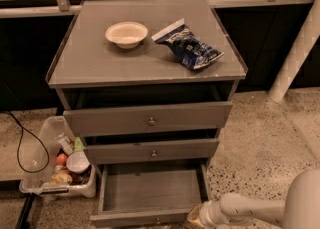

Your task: Close bottom drawer

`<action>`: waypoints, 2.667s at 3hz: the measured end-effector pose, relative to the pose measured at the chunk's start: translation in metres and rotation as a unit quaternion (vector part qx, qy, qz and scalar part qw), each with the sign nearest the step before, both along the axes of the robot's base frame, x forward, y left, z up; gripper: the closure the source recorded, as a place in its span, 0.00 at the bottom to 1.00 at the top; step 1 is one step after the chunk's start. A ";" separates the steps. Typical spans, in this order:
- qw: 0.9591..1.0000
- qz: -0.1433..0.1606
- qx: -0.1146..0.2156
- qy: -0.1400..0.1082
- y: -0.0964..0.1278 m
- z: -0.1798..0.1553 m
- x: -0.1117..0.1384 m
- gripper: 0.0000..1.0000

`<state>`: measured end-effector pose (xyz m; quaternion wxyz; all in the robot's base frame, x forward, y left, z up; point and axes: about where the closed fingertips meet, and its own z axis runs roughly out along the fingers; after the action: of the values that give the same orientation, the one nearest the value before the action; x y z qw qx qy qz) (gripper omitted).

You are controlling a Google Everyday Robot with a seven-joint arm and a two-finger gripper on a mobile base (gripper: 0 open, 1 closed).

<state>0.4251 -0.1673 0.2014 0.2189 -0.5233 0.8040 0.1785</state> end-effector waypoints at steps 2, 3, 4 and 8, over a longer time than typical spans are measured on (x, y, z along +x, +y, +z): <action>1.000 0.003 -0.025 0.006 -0.005 -0.036 -0.006 1.00; 1.000 0.003 -0.025 0.006 -0.005 -0.036 -0.006 0.81; 1.000 0.003 -0.025 0.007 -0.005 -0.036 -0.006 0.58; 0.996 0.047 0.029 -0.072 0.041 -0.037 0.060 0.38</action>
Offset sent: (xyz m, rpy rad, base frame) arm -0.0067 -0.0048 -0.0486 -0.0793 0.0108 0.0142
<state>0.4854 -0.1267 0.1649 0.2829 -0.5653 0.7551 0.1738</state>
